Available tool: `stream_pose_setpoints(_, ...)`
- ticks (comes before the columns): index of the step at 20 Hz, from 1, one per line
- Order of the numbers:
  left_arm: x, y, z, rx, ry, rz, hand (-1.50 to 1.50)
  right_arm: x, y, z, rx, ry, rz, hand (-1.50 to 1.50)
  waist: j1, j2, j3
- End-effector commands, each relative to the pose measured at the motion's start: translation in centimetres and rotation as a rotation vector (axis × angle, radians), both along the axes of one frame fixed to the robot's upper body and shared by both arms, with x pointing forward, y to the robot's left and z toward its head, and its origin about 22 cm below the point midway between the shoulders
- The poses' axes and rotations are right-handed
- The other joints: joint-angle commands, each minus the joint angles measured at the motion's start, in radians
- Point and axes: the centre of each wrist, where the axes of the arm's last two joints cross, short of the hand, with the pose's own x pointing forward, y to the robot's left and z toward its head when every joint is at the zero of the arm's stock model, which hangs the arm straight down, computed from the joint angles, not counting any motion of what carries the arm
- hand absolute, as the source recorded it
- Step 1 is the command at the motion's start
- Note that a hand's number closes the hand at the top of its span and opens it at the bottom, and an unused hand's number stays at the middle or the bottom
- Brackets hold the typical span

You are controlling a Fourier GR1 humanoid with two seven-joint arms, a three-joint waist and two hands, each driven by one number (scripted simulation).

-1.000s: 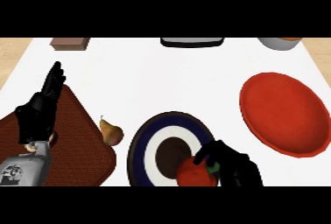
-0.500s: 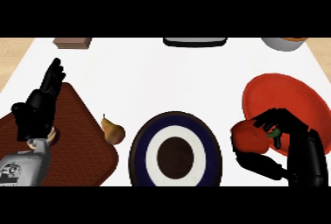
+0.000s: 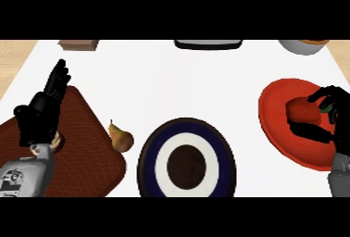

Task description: Pick the bell pepper from the plate and place it in the bowl

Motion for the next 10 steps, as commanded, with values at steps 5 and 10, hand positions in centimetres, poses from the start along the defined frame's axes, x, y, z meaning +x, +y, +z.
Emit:
stream_pose_setpoints(5, -0.1, -2.4, -0.2, 0.009, -0.012, -0.002, 0.0, 6.4, -5.6, -2.3, -0.085, 0.038, -0.118, 1.5, 0.007, 0.001, 0.0)
stream_pose_setpoints(10, -1.0, -0.5, 0.2, 0.001, 0.005, -0.034, 0.0, 7.8, -6.7, -5.6, 0.109, 0.164, -0.076, -1.5, 0.022, 0.003, 0.001)
